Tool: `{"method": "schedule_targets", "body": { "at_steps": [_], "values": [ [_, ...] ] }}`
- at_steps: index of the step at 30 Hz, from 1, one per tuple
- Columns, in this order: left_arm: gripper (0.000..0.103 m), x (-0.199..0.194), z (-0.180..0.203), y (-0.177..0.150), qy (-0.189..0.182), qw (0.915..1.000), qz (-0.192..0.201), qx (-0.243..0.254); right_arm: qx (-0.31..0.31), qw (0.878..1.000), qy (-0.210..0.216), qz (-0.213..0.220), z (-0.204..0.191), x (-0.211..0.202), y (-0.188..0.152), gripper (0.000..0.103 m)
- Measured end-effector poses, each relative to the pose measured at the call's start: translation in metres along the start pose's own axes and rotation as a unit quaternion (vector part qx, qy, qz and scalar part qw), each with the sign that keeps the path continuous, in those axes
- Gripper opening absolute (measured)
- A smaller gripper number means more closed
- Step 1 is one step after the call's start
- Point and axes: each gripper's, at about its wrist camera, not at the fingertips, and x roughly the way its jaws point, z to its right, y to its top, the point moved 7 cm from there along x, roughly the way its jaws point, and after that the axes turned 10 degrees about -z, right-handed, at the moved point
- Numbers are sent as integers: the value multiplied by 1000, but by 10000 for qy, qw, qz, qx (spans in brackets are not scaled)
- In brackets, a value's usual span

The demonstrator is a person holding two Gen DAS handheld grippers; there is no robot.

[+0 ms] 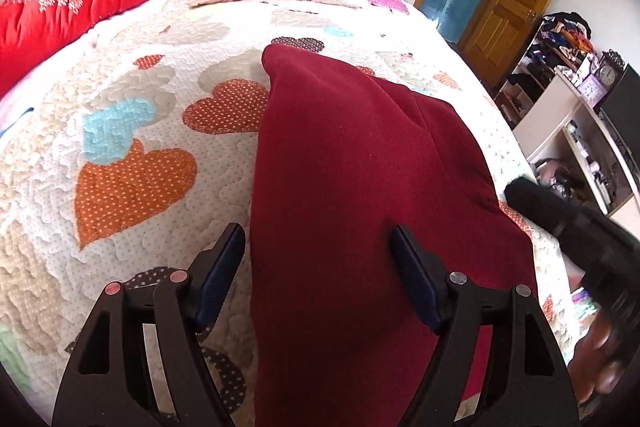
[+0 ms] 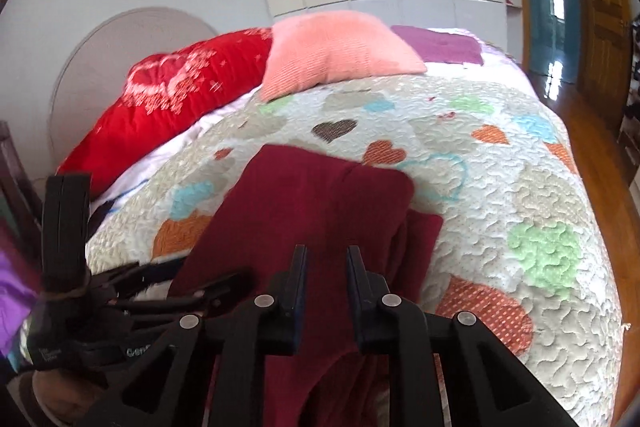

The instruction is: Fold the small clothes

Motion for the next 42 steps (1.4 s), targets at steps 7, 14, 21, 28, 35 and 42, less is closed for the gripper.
{"method": "schedule_targets", "body": {
  "at_steps": [7,14,21,28,35,42],
  "values": [
    [76,-19,-3,-7,394,9987,307,66,-21,9992,-397,-49,-4,11,-16,19],
    [76,-42,-13,-12,706,9948,726,-74,209,9988,-209,382,-10,-34,-26,46],
    [76,-60,-14,-16,844,9906,1072,-131,344,9970,-334,602,-9,-58,-38,49],
    [76,-70,-9,-18,906,9883,1226,9,408,9967,-395,587,-6,-59,-46,50],
    [76,-72,-3,-20,1005,9863,1302,158,413,9969,-404,538,-7,-54,-48,53],
    [76,-71,-1,-21,1034,9863,1269,199,423,9966,-438,551,-8,-52,-47,64]
  ]
}}
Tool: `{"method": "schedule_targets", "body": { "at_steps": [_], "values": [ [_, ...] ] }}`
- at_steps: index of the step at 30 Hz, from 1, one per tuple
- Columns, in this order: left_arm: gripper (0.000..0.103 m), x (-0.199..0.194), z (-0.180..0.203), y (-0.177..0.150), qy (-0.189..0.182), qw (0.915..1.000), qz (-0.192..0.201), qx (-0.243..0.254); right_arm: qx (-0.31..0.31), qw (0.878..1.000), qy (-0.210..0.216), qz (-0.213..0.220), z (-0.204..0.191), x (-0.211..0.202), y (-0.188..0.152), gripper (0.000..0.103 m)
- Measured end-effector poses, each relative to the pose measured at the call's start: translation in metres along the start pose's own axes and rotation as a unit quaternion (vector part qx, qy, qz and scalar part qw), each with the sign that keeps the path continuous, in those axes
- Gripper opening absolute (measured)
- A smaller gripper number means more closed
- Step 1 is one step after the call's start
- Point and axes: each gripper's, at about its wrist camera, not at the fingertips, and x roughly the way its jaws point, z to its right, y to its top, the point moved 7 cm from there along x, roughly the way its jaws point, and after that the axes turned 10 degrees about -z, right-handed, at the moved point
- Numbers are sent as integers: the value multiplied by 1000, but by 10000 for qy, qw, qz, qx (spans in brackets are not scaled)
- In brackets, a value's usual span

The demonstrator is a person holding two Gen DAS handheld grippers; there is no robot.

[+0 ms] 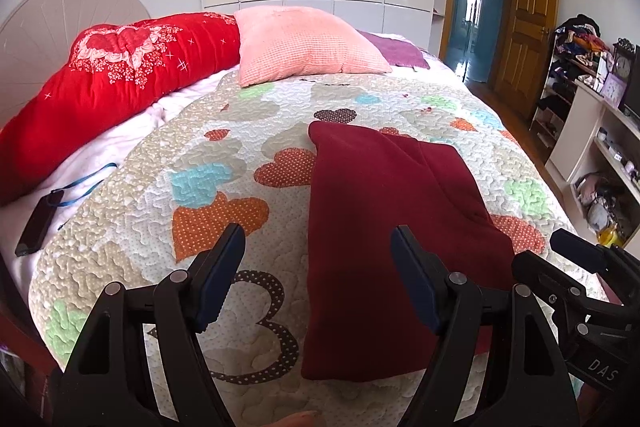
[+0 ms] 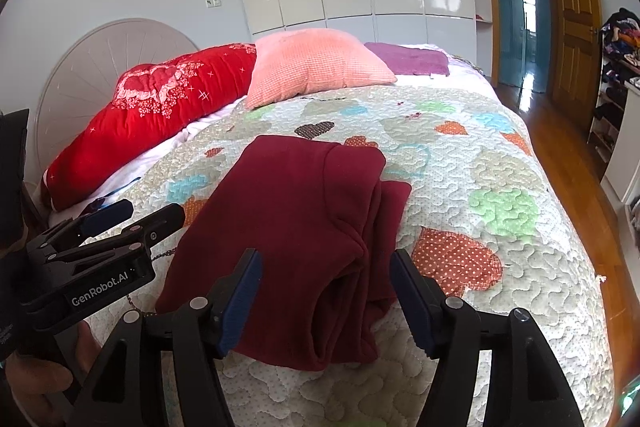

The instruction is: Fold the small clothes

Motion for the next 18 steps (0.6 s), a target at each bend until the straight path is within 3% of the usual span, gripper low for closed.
{"method": "schedule_targets", "body": {
  "at_steps": [18],
  "values": [
    [76,9,1,-5,-10,9999,-125,24,26,9998,76,-172,-3,12,-4,64]
  ]
}}
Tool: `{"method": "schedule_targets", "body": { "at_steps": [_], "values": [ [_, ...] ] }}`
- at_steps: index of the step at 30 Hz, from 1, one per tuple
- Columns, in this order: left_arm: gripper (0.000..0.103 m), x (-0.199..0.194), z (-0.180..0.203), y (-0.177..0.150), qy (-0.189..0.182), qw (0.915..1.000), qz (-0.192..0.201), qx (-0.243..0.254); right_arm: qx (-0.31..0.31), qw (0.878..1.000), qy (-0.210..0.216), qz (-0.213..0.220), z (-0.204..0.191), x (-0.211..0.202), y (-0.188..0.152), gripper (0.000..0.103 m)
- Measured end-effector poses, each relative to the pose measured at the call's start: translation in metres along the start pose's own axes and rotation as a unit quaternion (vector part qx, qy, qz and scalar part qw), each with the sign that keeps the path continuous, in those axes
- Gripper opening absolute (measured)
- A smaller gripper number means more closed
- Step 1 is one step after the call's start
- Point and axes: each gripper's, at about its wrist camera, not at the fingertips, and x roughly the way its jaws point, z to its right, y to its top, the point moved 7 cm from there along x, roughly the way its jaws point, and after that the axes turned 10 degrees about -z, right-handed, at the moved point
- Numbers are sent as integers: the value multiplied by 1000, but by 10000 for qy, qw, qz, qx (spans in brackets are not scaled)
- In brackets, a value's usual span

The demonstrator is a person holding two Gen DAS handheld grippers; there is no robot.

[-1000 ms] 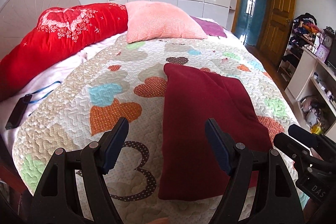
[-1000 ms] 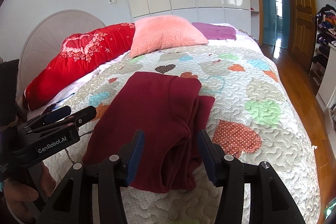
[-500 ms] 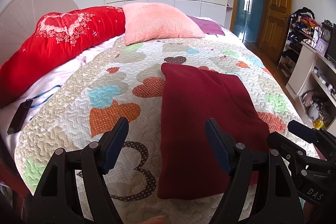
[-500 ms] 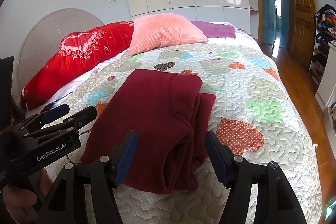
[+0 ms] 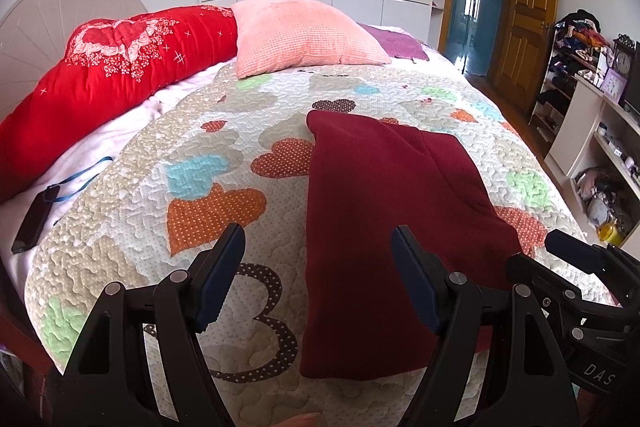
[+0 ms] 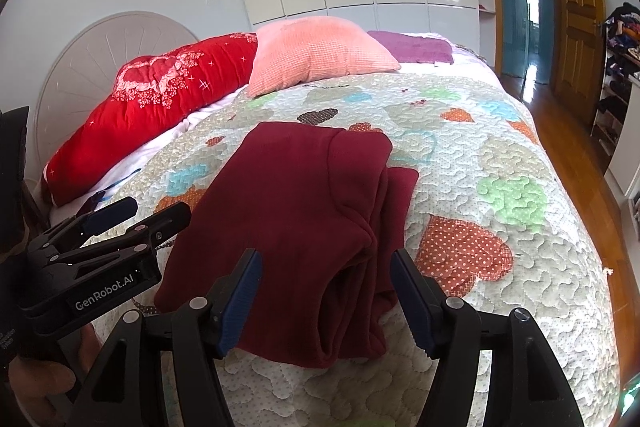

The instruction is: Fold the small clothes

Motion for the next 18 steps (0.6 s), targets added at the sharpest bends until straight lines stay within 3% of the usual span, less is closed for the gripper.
{"method": "schedule_targets", "body": {
  "at_steps": [18],
  "values": [
    [76,10,0,-4,37,9999,-115,31,13,9999,56,-137,-1,11,-3,64]
  ]
}}
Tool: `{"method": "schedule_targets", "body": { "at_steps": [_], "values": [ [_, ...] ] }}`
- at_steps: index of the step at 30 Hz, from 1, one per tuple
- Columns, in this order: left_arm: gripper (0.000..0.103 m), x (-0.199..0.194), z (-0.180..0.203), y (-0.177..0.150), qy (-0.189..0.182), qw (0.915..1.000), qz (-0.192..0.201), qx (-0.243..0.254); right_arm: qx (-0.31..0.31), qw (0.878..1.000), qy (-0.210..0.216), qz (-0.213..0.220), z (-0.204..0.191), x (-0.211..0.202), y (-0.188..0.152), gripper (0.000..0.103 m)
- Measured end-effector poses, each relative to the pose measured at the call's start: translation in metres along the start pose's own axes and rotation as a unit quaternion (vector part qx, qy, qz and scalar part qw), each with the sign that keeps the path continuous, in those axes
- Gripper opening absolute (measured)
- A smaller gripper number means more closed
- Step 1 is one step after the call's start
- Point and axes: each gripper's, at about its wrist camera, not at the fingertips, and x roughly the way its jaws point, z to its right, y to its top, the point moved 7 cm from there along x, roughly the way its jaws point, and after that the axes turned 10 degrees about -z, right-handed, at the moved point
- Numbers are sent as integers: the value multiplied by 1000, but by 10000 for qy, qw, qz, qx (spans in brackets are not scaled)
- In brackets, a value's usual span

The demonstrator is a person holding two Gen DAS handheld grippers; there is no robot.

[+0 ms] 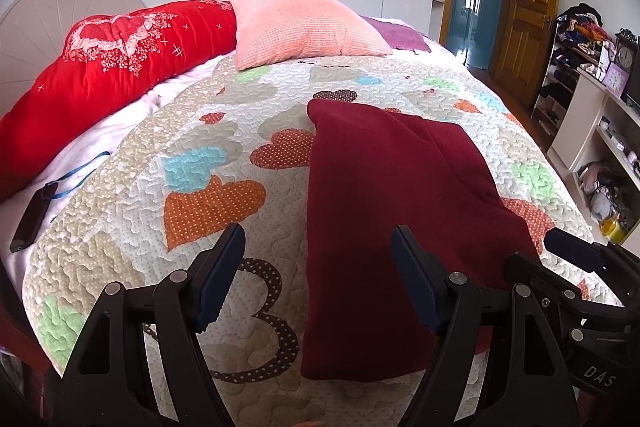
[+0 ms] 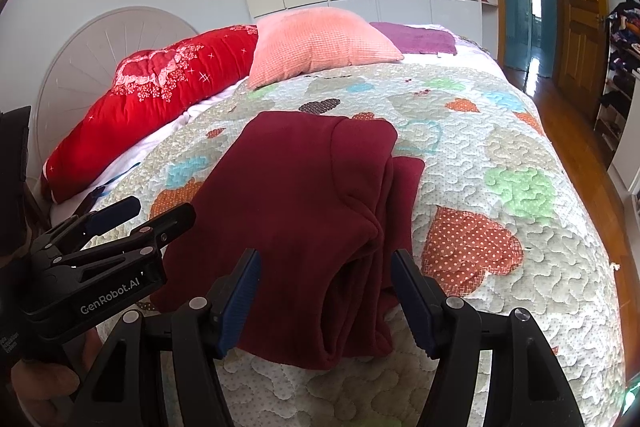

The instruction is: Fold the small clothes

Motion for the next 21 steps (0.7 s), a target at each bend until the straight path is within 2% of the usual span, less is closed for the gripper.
{"method": "schedule_targets", "body": {
  "at_steps": [21],
  "values": [
    [76,5,2,0,18,10000,-29,68,21,9999,75,-72,0,7,2,65]
  ]
}}
